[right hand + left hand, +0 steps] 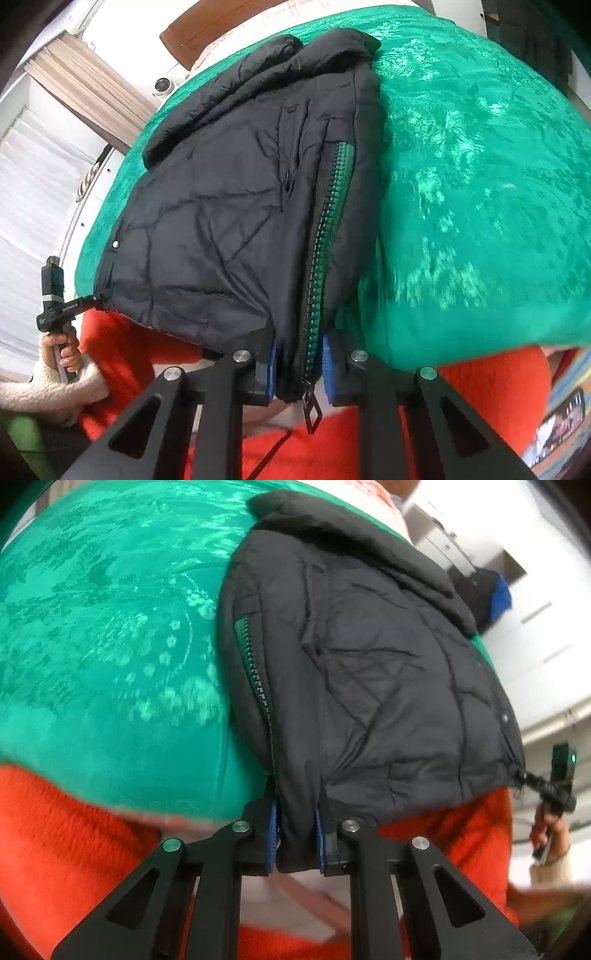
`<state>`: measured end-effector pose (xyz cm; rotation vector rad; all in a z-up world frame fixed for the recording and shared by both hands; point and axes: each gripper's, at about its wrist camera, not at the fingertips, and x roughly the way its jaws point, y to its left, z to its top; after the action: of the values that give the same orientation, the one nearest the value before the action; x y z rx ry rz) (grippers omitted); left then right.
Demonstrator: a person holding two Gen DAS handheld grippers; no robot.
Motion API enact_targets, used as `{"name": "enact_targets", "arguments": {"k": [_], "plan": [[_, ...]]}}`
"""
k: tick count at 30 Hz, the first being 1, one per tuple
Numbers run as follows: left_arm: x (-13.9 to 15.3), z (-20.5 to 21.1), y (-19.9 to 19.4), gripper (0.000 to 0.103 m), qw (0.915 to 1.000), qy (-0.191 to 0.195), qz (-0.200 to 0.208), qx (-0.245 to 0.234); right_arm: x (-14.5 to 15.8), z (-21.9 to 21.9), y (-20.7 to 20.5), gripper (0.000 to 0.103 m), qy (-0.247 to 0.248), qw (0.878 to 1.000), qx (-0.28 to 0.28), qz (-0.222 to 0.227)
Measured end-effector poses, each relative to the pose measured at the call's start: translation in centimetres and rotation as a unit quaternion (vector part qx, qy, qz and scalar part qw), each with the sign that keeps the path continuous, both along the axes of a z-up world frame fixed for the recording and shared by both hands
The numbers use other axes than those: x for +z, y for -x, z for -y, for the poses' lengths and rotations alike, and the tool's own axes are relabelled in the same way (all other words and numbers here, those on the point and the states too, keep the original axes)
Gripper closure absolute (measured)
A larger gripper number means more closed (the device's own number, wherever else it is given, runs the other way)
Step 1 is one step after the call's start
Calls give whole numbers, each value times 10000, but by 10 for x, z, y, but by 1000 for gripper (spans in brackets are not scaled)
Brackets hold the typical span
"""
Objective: Fold large clothes
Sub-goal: 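Grasp the jacket hem with both grippers and lift it, then fold the held hem up over the jacket body toward the collar with both grippers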
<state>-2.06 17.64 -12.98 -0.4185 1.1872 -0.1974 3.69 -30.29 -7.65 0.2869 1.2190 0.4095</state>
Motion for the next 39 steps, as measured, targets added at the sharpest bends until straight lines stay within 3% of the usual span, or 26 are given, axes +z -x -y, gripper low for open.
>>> {"name": "enact_targets", "arguments": {"k": [4, 7, 9, 12, 15, 16, 17, 18, 19, 20, 21, 25, 30, 32, 34, 37, 38, 39], "plan": [[21, 0, 42, 90, 9993, -2, -164, -349, 10, 9, 32, 85, -286, 9985, 171, -434], [49, -8, 65, 90, 9990, 272, -86, -342, 29, 22, 47, 86, -1073, 9927, -85, -546], [74, -15, 60, 90, 9981, 523, 226, -232, 48, 32, 39, 86, -1572, 9865, -276, -374], [124, -28, 17, 90, 9913, 794, 1035, -190, 85, 38, -4, 86, -2090, 9773, -250, 240], [164, -37, -59, 87, 9810, 816, 1761, -24, 114, 38, -80, 86, -2395, 9667, -239, 875], [172, -38, -89, 79, 9783, 753, 1927, 74, 120, 36, -109, 84, -2413, 9639, -333, 1078], [181, -36, -120, 53, 9764, 617, 2064, 155, 121, 35, -150, 81, -2488, 9589, -472, 1278], [190, -36, -161, 33, 9755, 321, 2147, 367, 118, 35, -177, 73, -2563, 9560, -535, 1322], [194, -37, -190, 0, 9748, 148, 2149, 572, 112, 31, -206, 52, -2641, 9541, -572, 1294], [199, -39, -217, 2, 9733, 30, 2173, 741, 103, 31, -234, 37, -2637, 9536, -765, 1234], [201, -42, -245, 2, 9736, -42, 2096, 901, 92, 36, -259, 3, -2545, 9525, -1133, 1231], [177, -57, -278, 2, 9769, -237, 1687, 1290, 70, 49, -278, 1, -2286, 9485, -1758, 1312], [95, -48, -279, 2, 9836, -1193, 977, 934, 46, 15, -282, 1, -950, 9819, -1123, 1192], [63, -52, -281, 2, 9848, -1248, 638, 1024, 37, 5, -289, 1, -588, 9873, -908, 1165], [41, -59, -274, 2, 9874, -952, 466, 1172, 32, -6, -300, 1, -457, 9898, -678, 1168], [22, -64, -276, 2, 9936, -108, 268, 1090, 12, -33, -332, 1, -108, 9942, -309, 1023], [15, -64, -280, 15, 9947, 70, 200, 1005, 2, -45, -341, 1, -3, 9958, -129, 902], [11, -62, -281, 31, 9952, 241, 191, 928, -5, -55, -344, 12, 77, 9967, -3, 804]]}}
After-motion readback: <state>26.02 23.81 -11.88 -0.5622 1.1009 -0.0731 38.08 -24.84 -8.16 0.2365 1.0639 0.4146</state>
